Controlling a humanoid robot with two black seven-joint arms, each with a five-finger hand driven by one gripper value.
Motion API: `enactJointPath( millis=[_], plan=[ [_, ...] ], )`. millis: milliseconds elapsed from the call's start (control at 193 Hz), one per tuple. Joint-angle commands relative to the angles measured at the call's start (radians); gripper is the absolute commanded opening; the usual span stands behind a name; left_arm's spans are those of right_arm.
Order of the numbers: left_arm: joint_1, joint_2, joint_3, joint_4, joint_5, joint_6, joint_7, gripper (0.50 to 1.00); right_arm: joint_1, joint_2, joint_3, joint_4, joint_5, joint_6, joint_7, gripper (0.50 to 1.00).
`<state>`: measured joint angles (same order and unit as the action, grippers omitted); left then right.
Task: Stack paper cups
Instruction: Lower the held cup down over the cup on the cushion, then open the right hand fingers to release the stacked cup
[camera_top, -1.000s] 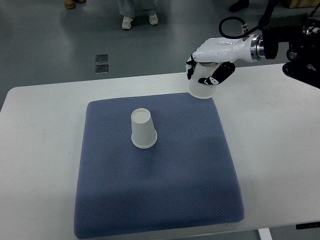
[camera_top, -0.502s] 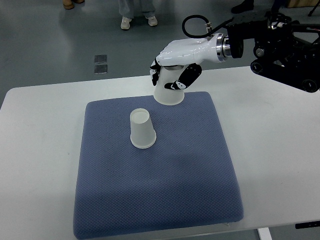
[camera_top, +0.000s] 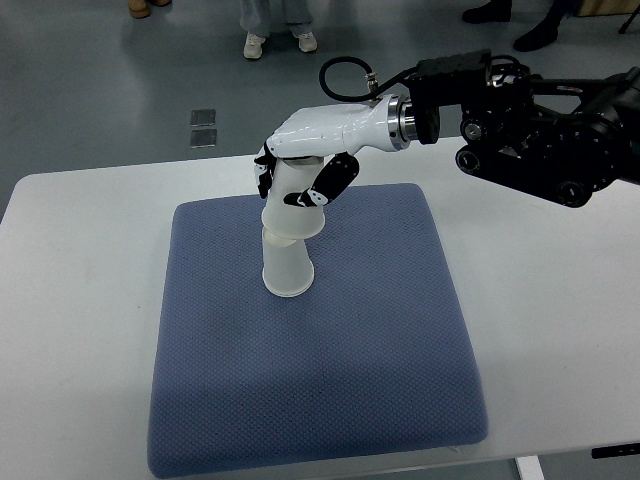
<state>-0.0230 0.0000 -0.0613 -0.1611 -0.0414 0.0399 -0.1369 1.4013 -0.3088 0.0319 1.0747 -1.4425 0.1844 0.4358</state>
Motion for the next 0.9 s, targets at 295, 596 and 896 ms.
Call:
enactJointPath(
  millis=[295,596,896],
  plan=[
    [0.0,0.0,0.0,0.0,0.0,0.0,0.0,1.0,-0.024,0.048,0.006,-0.047,-0.01,-0.016,0.0,0.5],
    [0.0,0.0,0.0,0.0,0.0,0.0,-0.001,1.0,-0.039,0.056,0.006,-0.068,-0.013,-0.031,0.0,0.5],
    [0.0,0.0,0.0,0.0,0.0,0.0,0.0,1.0,-0.061,0.065,0.006,-0.073,-0.015,-0.043,-0.002,0.5]
  ],
)
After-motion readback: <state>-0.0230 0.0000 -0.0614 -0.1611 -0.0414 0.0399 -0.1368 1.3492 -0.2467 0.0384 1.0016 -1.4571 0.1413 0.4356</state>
